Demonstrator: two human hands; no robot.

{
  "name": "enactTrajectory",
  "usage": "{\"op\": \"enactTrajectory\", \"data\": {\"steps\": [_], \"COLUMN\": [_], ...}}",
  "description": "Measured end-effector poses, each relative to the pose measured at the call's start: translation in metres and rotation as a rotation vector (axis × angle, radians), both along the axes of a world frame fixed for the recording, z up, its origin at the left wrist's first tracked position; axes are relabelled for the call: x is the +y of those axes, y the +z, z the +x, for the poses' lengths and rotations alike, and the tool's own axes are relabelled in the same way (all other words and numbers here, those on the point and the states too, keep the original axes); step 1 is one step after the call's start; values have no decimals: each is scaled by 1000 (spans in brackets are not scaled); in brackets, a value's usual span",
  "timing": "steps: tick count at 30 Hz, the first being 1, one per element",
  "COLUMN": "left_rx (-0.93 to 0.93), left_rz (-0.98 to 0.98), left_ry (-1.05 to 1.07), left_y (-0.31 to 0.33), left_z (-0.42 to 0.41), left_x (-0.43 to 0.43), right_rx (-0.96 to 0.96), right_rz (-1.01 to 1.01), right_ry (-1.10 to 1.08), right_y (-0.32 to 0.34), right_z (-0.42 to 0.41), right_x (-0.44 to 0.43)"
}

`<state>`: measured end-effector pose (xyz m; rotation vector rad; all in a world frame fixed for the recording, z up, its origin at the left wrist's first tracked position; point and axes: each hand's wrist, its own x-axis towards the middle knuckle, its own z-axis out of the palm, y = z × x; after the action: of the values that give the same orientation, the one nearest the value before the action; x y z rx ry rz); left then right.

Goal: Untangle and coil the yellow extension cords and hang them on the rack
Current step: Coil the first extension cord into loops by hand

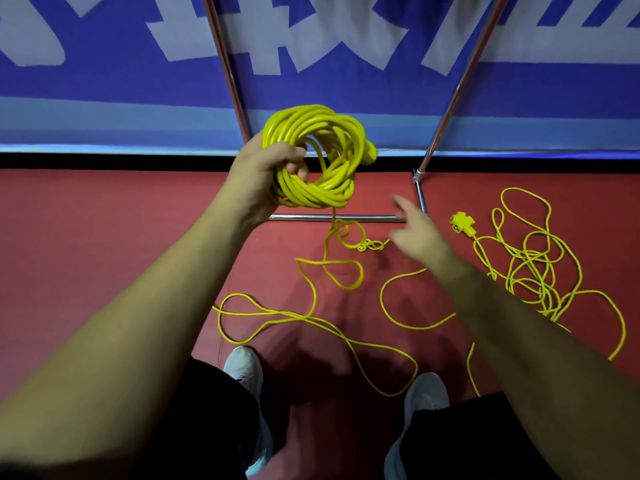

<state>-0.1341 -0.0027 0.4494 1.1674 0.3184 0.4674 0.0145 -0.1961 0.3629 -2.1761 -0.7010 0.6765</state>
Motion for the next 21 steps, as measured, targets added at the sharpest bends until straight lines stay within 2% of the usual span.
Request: {"op": "enactTrajectory", "data": {"steps": [3,5,9,13,21], "left_rx": [29,29,15,-10,-21], "left_rz": [-9,-37,-153,-310,-388], "left_ry": [-102,-140,-130,-39,188], "left_y": [-5,-7,-11,-10,-9], "left_z": [4,5,5,7,9], "left_x": [-8,-13,-7,-6,2], "right_rx": [363,445,400,492,362], "right_rz": [433,519,430,334,216], "right_ry": [163,165,143,87,108], "right_y": [-1,4,2,-14,-32], "right_z": [-20,-34,-35,-38,-46], "right_x": [17,27,26,19,9]}}
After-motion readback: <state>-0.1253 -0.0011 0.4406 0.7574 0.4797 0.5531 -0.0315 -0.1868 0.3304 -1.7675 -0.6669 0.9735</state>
